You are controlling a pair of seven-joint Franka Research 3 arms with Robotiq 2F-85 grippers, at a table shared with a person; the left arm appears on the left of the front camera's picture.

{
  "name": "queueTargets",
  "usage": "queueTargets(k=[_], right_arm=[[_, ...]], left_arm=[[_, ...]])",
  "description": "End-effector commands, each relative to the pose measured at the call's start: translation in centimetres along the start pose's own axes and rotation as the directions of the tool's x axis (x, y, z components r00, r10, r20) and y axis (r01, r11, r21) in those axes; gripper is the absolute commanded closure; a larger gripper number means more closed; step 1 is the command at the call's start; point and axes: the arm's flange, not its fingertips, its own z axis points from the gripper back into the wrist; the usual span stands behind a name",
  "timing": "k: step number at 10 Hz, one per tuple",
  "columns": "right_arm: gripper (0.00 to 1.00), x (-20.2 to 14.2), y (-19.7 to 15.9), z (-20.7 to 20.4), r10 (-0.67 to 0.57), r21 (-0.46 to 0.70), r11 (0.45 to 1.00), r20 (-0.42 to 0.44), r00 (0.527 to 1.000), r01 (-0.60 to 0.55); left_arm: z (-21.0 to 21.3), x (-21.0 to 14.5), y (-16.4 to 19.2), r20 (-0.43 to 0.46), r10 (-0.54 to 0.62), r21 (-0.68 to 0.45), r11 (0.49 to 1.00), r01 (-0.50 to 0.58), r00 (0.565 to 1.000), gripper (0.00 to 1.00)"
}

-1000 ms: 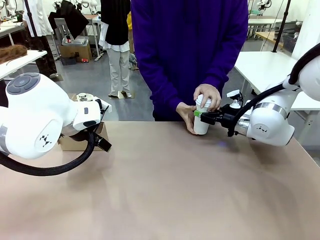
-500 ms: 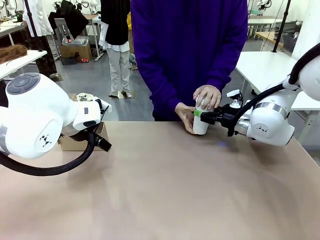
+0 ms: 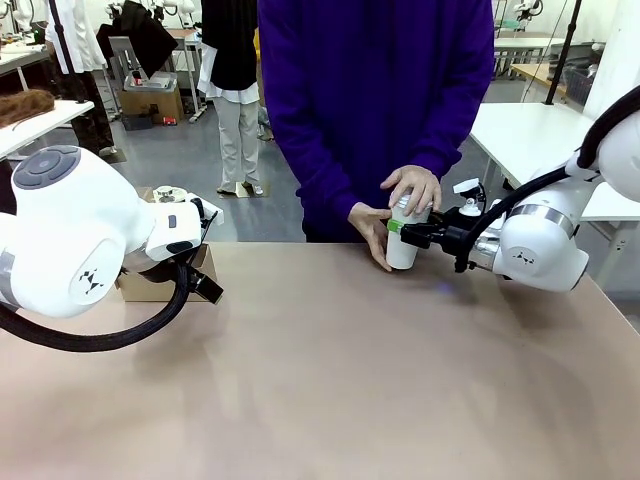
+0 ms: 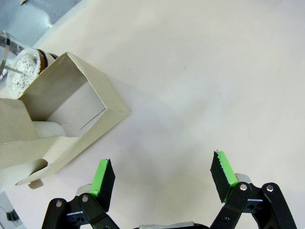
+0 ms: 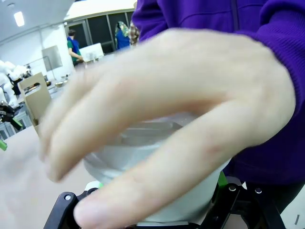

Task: Pour a drink into a cup and package it in a carrier.
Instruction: When a person places the Paper Cup Lid on the 600 ml Paper Cup , lift the 600 ml Paper Cup.

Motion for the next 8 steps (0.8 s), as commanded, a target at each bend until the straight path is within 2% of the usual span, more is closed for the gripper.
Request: queueTargets(k=[1,8], right_arm=[[0.12,0.28,0.34,-0.34,-0.010,-0.009,1.000,0.018,1.000,0.010],[0.12,0.28,0.34,-0.34,-0.010,-0.009,1.000,0.018,1.000,0.010]], left_arm=[[0.04,0.00,0.00,0.001,0.000,-0.002,1.000,0.000,1.000,0.00],[0.04,0.00,0.00,0.001,0.000,-0.002,1.000,0.000,1.000,0.00]])
